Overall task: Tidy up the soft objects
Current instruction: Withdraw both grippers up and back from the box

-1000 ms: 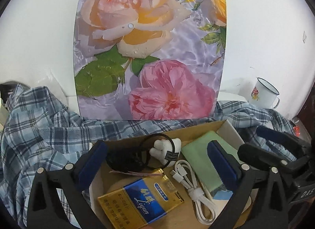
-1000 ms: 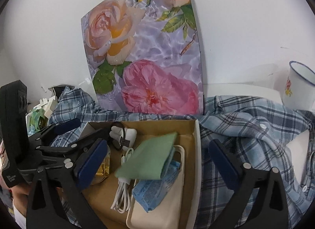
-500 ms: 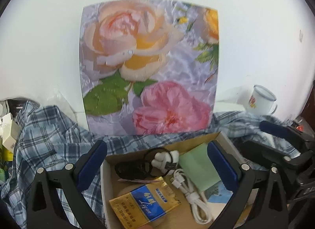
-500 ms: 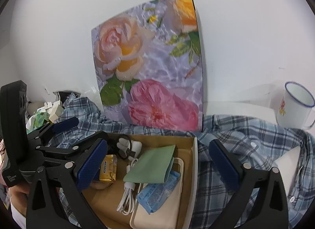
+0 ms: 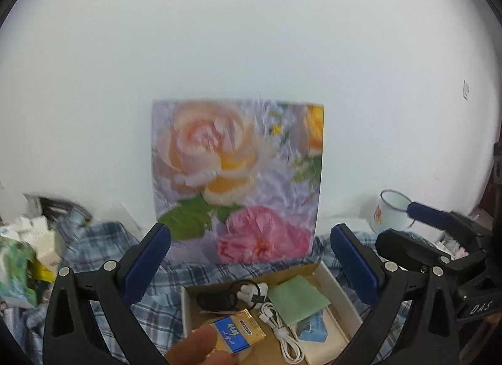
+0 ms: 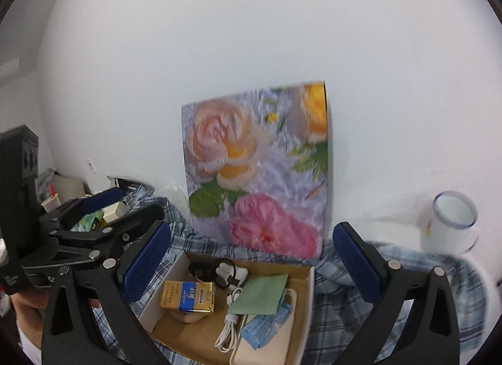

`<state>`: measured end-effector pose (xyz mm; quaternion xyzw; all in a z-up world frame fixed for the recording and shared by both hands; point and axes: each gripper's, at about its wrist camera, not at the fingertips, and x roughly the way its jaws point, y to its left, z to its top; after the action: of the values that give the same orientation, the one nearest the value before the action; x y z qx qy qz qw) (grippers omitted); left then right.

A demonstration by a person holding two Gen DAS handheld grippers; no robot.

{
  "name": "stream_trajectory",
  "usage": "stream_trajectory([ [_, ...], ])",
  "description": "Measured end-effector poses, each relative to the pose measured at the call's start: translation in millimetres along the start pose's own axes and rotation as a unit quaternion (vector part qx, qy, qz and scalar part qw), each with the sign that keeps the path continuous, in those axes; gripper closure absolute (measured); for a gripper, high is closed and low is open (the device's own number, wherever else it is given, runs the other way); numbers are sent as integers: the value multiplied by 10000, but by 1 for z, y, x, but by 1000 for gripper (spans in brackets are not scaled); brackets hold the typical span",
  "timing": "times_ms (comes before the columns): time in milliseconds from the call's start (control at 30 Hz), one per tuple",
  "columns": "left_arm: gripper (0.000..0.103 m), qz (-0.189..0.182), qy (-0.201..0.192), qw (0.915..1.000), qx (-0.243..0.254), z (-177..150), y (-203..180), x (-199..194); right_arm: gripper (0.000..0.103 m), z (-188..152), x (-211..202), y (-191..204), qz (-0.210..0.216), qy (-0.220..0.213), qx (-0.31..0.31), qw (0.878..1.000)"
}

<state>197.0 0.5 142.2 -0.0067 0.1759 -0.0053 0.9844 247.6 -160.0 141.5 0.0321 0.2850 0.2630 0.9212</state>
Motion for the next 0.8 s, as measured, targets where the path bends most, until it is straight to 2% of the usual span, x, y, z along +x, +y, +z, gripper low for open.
stream_trajectory([
  [100, 0, -69, -185, 9997, 116, 13, -7, -24, 0, 14, -26, 13, -236, -250, -217, 9992],
  [233, 0, -21, -471, 9987, 188, 28, -13, -58, 0, 33, -63, 20, -95, -564, -196, 9982],
  [400, 0, -82, -856, 9960, 253, 40, -21, -104, 0, 47, -102, 38, -256, -762, -507, 9955],
  [500, 0, -2, -1080, 9937, 304, 41, -27, -127, 0, 49, -123, 52, -210, -972, -737, 9923],
  [567, 0, 46, -1196, 9923, 318, 38, -28, -143, 0, 48, -132, 61, -108, -931, -879, 9917],
  [800, 0, 3, -1403, 9893, 390, 21, -27, -181, 0, 34, -164, 89, -269, -1250, -1116, 9855],
])
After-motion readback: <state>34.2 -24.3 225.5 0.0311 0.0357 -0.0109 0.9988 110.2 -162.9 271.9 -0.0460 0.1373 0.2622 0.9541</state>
